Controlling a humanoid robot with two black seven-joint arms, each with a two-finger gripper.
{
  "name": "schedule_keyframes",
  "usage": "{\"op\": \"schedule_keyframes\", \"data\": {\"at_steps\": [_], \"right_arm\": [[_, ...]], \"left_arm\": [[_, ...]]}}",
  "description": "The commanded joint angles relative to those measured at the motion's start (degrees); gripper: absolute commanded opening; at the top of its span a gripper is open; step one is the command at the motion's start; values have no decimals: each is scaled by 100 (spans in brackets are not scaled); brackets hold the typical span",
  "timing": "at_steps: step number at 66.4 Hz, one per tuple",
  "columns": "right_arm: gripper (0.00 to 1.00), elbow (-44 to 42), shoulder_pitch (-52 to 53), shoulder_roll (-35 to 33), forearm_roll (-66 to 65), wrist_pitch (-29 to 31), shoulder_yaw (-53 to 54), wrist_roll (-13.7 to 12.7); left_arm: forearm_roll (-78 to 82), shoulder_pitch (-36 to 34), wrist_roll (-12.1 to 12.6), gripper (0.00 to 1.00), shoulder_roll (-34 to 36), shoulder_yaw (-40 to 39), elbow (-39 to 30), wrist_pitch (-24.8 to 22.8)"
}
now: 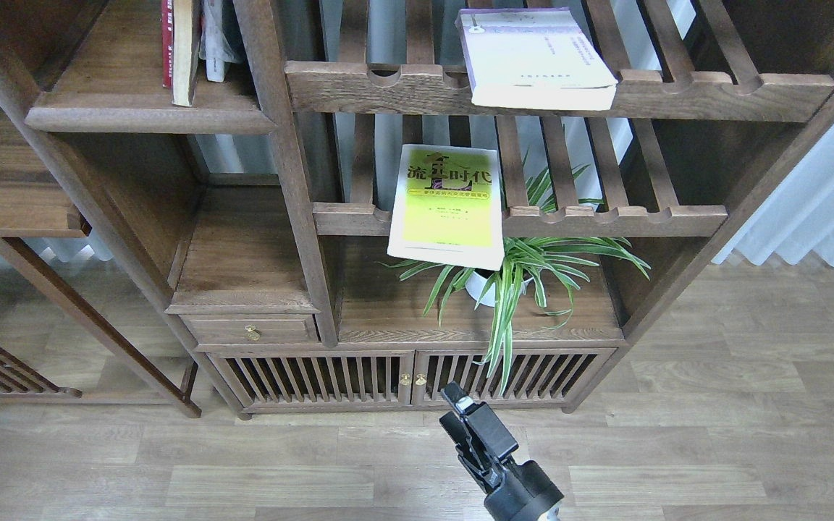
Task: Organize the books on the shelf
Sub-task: 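Withdraw the left gripper down from the top shelf, then reach the right gripper up to the white book on the top shelf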
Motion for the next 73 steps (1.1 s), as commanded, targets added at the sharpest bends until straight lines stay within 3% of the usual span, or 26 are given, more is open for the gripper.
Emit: {"op": "schedule_keyframes", "data": {"at_steps": [1,6,8,18,27,54,61,73], "right_arm": [[99,246,27,0,14,0,130,0],[99,334,88,0,14,-31,156,0],[99,352,106,0,6,-40,200,0],[99,352,150,0,14,-40,209,0],[99,352,238,0,14,-49,165,8],[99,510,581,0,146,-374,147,44],[99,1265,624,0,251,-1348,156,61],[99,1811,976,0,287,-2255,499,70]], "left_arm": [[-640,605,3,82,57,-200,-480,-1],[-1036,1142,12,82,66,-438,-910,-1],[-1298,1710,30,82,74,-682,-1426,-1],[-1370,2442,30,84,74,-1158,-2220,-1],[-1388,3048,30,99,66,-1501,-2563,-1],[-1572,5466,38,100,57,-1563,-2616,-1],[-1493,5686,73,100,30,-1510,-2169,-1],[-1467,5862,100,100,4,-1466,-1939,-1]]}}
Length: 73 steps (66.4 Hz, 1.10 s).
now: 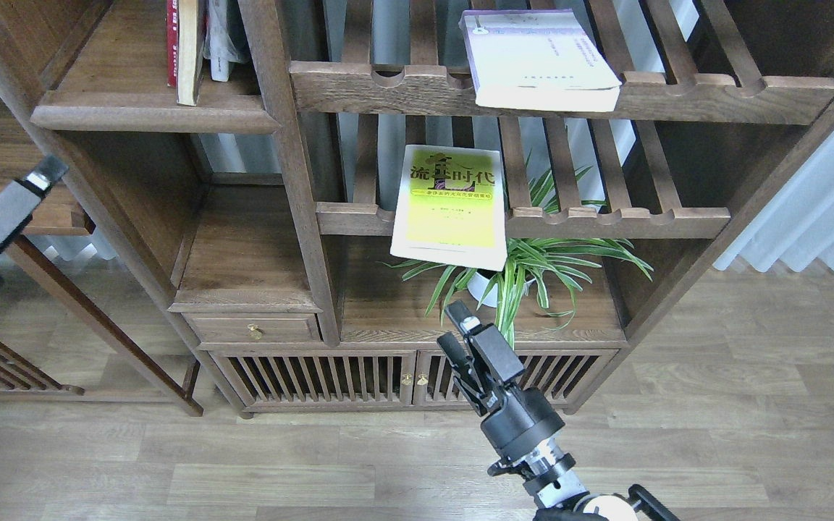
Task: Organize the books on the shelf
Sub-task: 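Reach the right gripper up to the white book on the top shelf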
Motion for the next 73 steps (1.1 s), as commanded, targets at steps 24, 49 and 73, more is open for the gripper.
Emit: {"op": "schedule_keyframes", "data": {"at_steps": [24,49,73], "right_arm": [[98,724,1361,0,221,-1842,657,9],[98,716,2161,0,423,-2589,1307,0],[99,698,2442,0,423,-2633,1597,9]], "left_arm": [[17,100,3,100,-38,51,454,1],[9,48,3,100,-38,25,516,1],[17,-137,20,100,-38,60,595,1]]}}
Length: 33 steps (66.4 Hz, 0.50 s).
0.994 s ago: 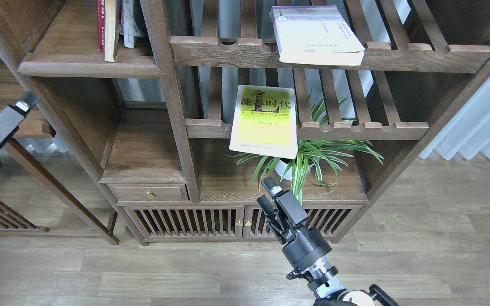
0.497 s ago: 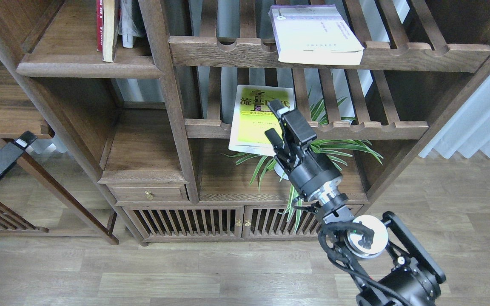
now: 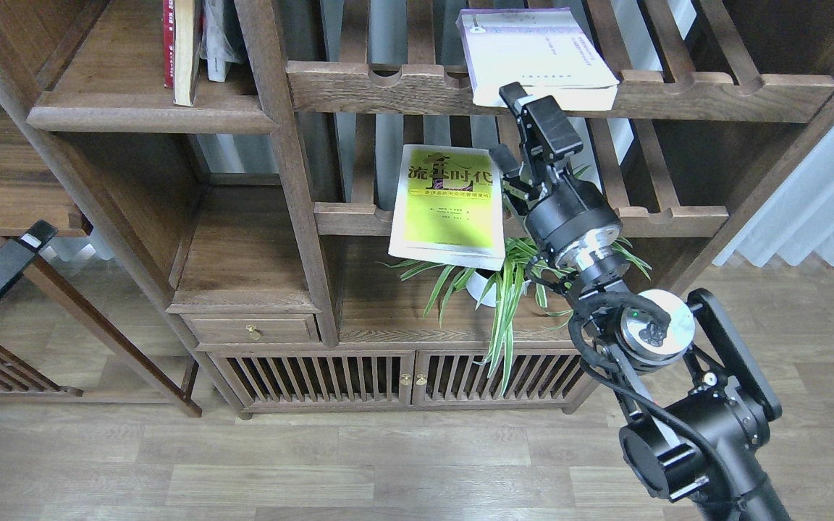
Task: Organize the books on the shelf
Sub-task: 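Reach the right gripper up to the white book on the top shelf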
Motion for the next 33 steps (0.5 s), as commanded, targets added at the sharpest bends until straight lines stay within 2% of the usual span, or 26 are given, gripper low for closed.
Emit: {"op": "schedule_keyframes", "data": {"at_steps": [1,24,33], "right_arm": [[98,-20,107,0,1,-4,112,4],[98,-204,274,0,1,-4,437,4],[98,-257,379,0,-8,-215,437,13]], "left_arm": [[1,-79,5,100,0,9,22,0],[1,-70,-3,100,0,9,22,0],[1,-79,5,100,0,9,22,0]]}}
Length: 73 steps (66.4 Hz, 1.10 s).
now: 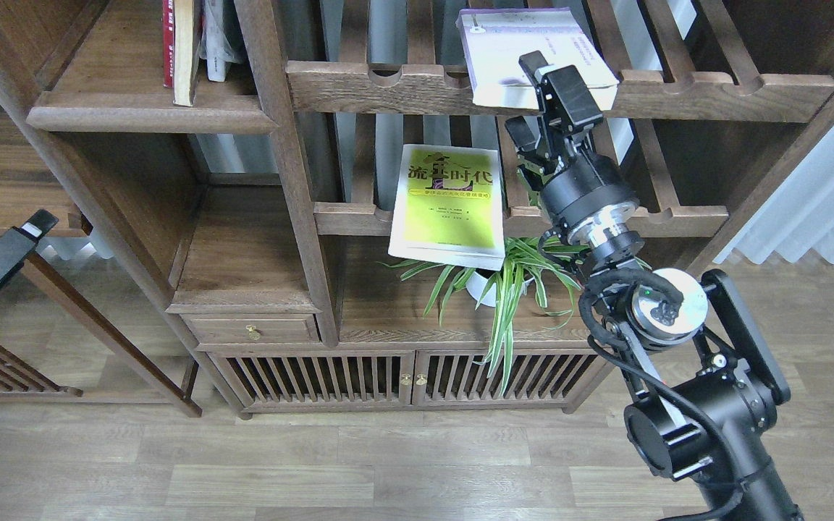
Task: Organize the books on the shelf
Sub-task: 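Reach the right gripper up to the white book on the top shelf, then grasp the white book with the right gripper and pull it off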
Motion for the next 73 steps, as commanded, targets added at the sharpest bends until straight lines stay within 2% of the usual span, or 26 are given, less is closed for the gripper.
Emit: {"op": "schedule_keyframes", "data": {"at_steps": [1,18,25,33,39,43,47,50,55,60,73], "right_arm": [[98,-40,89,0,-8,-204,13,7],[98,-181,221,0,-8,-327,13,16],[93,-190,309,0,-8,-327,21,16],[75,-190,362,0,-8,-318,39,77],[56,-190,353,0,0,-266,127,297],[48,-190,353,0,9,-274,144,289],[30,-234,406,0,97,-283,162,289],[22,-313,450,0,193,-274,214,289],[16,-330,450,0,264,-274,215,271],[5,-348,432,0,264,-266,215,280],[5,-278,432,0,334,-160,215,236]], "left_arm": [[0,-8,-9,100,0,-1,0,0],[-9,-8,0,100,0,-9,0,0],[-9,-34,0,100,9,-27,0,0],[-9,-87,0,100,9,-53,0,0],[-9,-87,0,100,18,-71,0,0],[-9,-87,0,100,18,-89,0,0],[-9,-87,0,100,44,-124,-18,0],[-26,-96,0,100,53,-168,-53,0],[-26,-96,9,100,62,-317,-79,0],[-26,-96,26,100,70,-492,-79,0],[-61,-78,26,100,70,-669,-9,0]]}}
